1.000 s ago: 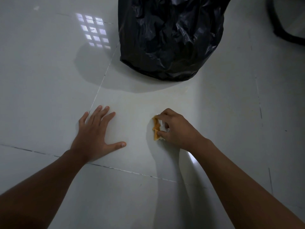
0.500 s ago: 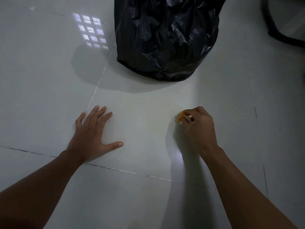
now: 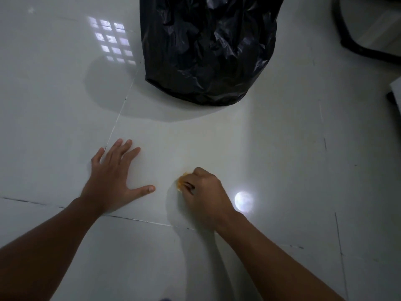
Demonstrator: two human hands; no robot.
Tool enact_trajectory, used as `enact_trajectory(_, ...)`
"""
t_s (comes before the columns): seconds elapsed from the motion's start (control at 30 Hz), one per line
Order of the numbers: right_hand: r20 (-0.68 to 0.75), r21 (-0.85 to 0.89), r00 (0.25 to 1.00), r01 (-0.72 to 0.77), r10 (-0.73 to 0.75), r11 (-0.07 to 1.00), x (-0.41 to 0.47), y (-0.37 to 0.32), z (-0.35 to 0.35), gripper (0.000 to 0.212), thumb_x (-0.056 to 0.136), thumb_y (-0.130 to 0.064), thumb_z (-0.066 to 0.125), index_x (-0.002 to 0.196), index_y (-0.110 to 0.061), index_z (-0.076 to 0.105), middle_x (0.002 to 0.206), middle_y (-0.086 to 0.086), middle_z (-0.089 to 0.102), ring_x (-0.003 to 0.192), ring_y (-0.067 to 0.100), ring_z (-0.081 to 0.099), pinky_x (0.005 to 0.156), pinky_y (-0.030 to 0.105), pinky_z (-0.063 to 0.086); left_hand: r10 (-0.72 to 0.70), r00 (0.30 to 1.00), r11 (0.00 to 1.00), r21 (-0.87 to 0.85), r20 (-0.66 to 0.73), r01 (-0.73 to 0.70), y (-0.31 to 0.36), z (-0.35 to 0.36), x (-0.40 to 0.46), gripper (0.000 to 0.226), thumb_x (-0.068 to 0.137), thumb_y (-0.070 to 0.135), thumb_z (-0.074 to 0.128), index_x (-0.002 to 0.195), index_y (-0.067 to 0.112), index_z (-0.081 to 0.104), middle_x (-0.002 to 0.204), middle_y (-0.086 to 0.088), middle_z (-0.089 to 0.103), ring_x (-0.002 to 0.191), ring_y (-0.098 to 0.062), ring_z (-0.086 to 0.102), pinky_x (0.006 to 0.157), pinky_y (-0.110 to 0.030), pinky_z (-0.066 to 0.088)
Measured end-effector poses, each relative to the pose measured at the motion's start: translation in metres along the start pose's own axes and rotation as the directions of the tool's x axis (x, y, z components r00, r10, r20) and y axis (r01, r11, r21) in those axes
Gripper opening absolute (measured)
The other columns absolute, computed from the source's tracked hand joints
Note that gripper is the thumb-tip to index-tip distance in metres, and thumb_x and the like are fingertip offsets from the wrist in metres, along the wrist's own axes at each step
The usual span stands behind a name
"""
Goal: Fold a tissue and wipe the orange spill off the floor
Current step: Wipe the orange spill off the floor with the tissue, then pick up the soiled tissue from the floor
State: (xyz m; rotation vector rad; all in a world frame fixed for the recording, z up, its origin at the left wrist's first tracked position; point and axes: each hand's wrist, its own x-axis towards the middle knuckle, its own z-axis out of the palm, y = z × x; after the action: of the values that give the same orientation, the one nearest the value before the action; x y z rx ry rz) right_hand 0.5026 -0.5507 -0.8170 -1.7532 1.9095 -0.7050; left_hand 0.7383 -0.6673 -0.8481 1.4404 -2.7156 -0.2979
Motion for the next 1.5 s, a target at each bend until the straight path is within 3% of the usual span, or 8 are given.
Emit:
enact_trajectory(0.13, -0.191, 0.088, 0.98, -0.044, 0.06, 0.995, 0.015, 0.013, -0.02, 0.015, 0.084, -0.013, 0.068, 0.095, -0.016, 0.078, 0.077, 0.003, 0.06, 0.067, 0.014, 0.055, 0.067, 0.02, 0.041, -0.002, 1.0, 1.0, -0.012, -0.005, 0.002, 0.002, -0.001, 0.0, 0.112, 0.069, 0.093, 0.04, 0.151, 0.017, 0.037, 0.164, -0.009, 0.031, 0.156, -0.025, 0.018, 0.122, -0.058, 0.015)
enact_trajectory(0.3, -0.433, 0.105, 0.832, -0.335, 0.346, 0.936, 0.048, 0.066, -0.06, 0.022, 0.093, -0.014, 0.062, 0.111, -0.01, 0.075, 0.094, 0.008, 0.061, 0.077, 0.015, 0.055, 0.076, 0.017, 0.04, -0.012, 1.0, 1.0, -0.01, -0.008, 0.012, 0.0, 0.0, -0.001, 0.112, 0.069, 0.093, 0.04, 0.151, 0.018, 0.036, 0.164, -0.008, 0.031, 0.156, -0.024, 0.018, 0.123, -0.057, 0.014)
enact_trajectory(0.4, -0.358, 0.042, 0.858, -0.379, 0.368, 0.925, 0.059, 0.071, -0.057, 0.021, 0.095, -0.009, 0.058, 0.107, -0.009, 0.076, 0.091, 0.006, 0.055, 0.074, 0.018, 0.053, 0.08, 0.032, 0.051, -0.01, 1.0, 1.0, 0.012, -0.003, 0.01, 0.0, 0.001, -0.001, 0.114, 0.069, 0.096, 0.035, 0.151, 0.018, 0.036, 0.164, -0.008, 0.031, 0.156, -0.024, 0.019, 0.122, -0.057, 0.015)
enact_trajectory(0.67, -0.168, 0.051, 0.976, -0.132, 0.139, 0.99, 0.026, -0.003, 0.016, 0.019, 0.083, 0.003, 0.061, 0.09, -0.005, 0.077, 0.082, 0.013, 0.059, 0.074, 0.032, 0.061, 0.071, 0.033, 0.049, -0.017, 1.0, 1.0, 0.016, 0.006, 0.017, 0.0, 0.001, 0.0, 0.113, 0.068, 0.093, 0.041, 0.152, 0.017, 0.035, 0.164, -0.009, 0.03, 0.156, -0.025, 0.018, 0.122, -0.057, 0.014)
enact_trajectory(0.8, -0.149, 0.173, 0.97, -0.168, 0.194, 0.971, 0.004, -0.013, 0.026, 0.022, 0.089, -0.003, 0.063, 0.102, -0.008, 0.079, 0.086, 0.006, 0.063, 0.077, 0.019, 0.062, 0.077, 0.029, 0.056, -0.024, 0.999, 0.999, 0.029, 0.027, 0.023, 0.001, 0.001, 0.001, 0.116, 0.068, 0.097, 0.033, 0.153, 0.018, 0.032, 0.166, -0.008, 0.027, 0.157, -0.024, 0.015, 0.123, -0.057, 0.013)
enact_trajectory(1.13, 0.199, 0.376, 0.908, -0.419, 0.369, 0.827, 0.016, 0.009, -0.017, 0.007, 0.083, -0.019, 0.07, 0.082, -0.02, 0.077, 0.077, -0.006, 0.074, 0.073, 0.005, 0.066, 0.062, 0.015, 0.051, -0.059, 0.996, 0.997, -0.043, 0.065, 0.061, 0.009, -0.009, 0.004, 0.101, 0.076, 0.088, 0.033, 0.151, 0.02, 0.035, 0.166, -0.007, 0.024, 0.157, -0.023, 0.011, 0.124, -0.055, 0.011)
enact_trajectory(1.33, 0.216, 0.359, 0.907, -0.419, 0.362, 0.834, 0.046, 0.011, -0.05, 0.012, 0.083, -0.017, 0.069, 0.08, -0.023, 0.079, 0.076, -0.007, 0.073, 0.069, 0.007, 0.066, 0.063, 0.023, 0.053, -0.081, 0.997, 0.991, -0.108, -0.006, 0.08, 0.027, -0.029, 0.024, 0.073, 0.086, 0.069, 0.033, 0.128, 0.014, 0.056, 0.13, -0.008, 0.055, 0.12, -0.031, 0.058, 0.097, -0.047, 0.044)
enact_trajectory(1.5, 0.214, 0.295, 0.932, -0.347, 0.293, 0.89, 0.085, -0.003, -0.099, 0.009, 0.087, -0.016, 0.068, 0.089, -0.017, 0.077, 0.085, 0.004, 0.072, 0.069, 0.015, 0.067, 0.055, 0.022, 0.055, 0.008, 0.997, 0.993, -0.114, -0.082, -0.017, 0.043, -0.077, 0.054, 0.059, 0.092, 0.06, 0.046, 0.13, 0.015, 0.053, 0.132, -0.002, 0.049, 0.086, -0.023, 0.06, 0.083, -0.038, 0.049)
